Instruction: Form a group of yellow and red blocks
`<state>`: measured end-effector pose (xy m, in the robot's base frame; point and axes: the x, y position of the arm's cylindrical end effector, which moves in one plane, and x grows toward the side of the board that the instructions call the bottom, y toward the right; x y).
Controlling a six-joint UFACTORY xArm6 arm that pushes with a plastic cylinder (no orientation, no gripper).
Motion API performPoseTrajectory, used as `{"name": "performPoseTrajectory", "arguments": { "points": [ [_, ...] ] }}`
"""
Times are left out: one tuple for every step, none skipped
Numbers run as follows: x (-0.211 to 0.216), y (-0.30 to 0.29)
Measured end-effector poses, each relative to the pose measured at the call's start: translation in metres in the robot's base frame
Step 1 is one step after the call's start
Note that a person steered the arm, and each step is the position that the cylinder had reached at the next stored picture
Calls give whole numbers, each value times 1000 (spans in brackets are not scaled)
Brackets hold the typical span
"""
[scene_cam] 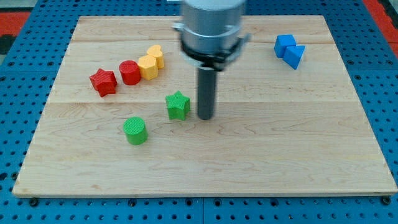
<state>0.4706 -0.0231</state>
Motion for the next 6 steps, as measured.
{"name": "performPoseTrajectory", "arguments": {
  "points": [
    [-7, -89],
    [-9, -108],
    [8, -170],
    [-35, -187],
    [-80, -183],
    [-97, -132]
  ]
}}
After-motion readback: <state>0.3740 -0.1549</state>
